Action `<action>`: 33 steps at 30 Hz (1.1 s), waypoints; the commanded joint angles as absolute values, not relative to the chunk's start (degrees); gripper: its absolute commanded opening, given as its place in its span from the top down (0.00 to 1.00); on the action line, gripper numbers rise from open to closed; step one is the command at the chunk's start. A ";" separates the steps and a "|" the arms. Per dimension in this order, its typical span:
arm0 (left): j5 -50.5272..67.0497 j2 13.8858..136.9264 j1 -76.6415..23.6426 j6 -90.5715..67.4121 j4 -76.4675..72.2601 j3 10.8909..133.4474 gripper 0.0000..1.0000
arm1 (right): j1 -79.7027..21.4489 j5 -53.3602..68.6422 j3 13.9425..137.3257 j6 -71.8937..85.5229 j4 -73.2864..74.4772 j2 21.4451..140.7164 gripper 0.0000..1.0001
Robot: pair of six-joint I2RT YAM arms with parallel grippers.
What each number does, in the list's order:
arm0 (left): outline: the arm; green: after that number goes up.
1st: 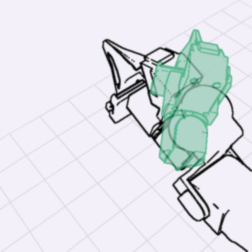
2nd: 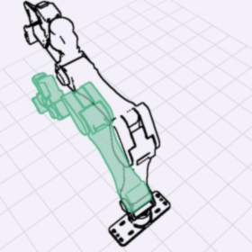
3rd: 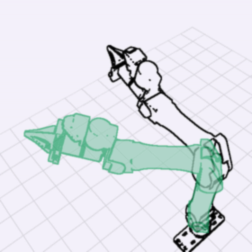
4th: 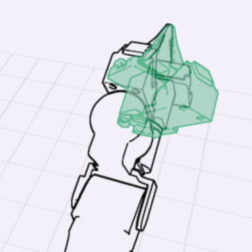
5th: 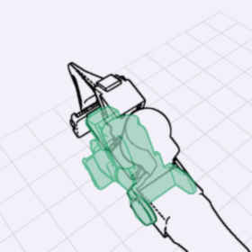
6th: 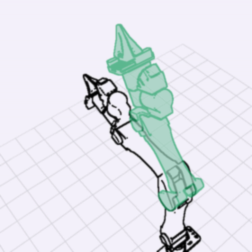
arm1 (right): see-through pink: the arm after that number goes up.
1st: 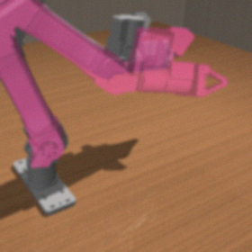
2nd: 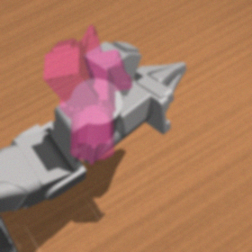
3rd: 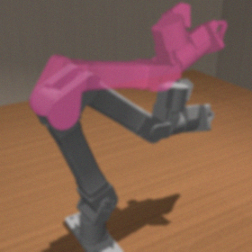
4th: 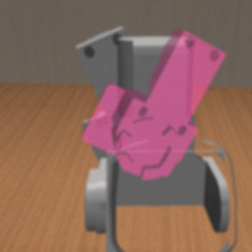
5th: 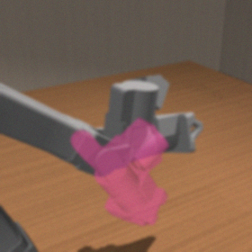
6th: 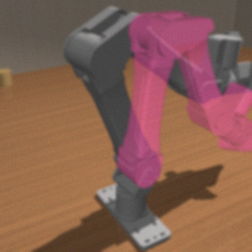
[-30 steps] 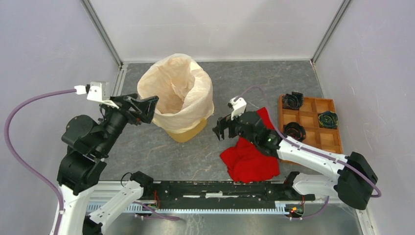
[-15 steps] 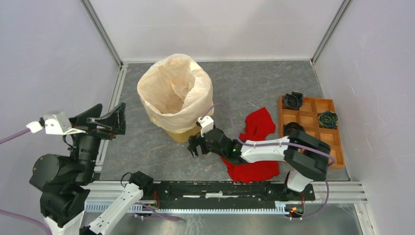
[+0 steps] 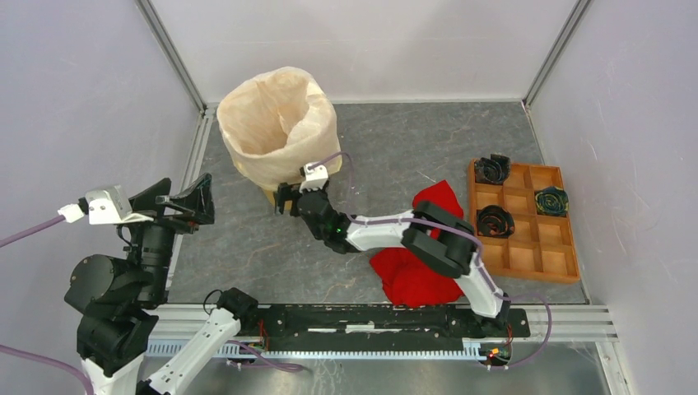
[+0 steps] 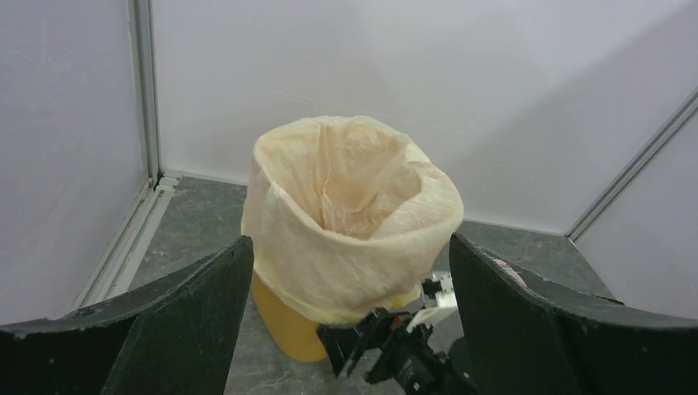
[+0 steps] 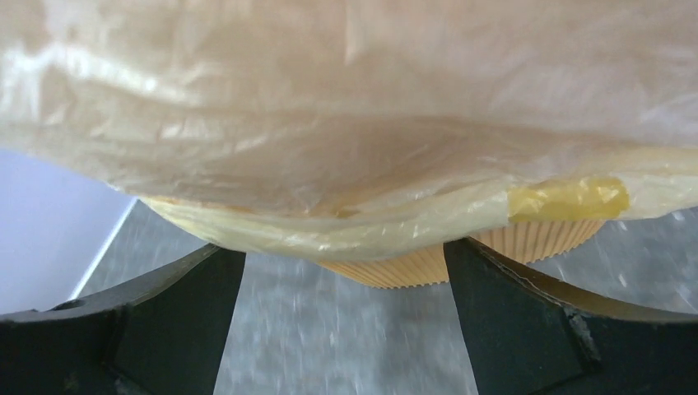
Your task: Put the trash bags into the trash bin
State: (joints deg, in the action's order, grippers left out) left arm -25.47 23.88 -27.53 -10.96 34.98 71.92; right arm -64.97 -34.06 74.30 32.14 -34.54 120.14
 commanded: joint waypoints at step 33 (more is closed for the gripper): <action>-22.60 27.45 -28.15 -18.05 30.85 68.61 0.05 | -52.53 -13.67 113.94 18.79 -25.60 137.75 0.02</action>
State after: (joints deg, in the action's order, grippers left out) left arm -23.42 25.43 -28.10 -13.93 33.65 68.42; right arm -52.73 -17.98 120.20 22.15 -26.52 151.33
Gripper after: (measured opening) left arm 0.946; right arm 0.979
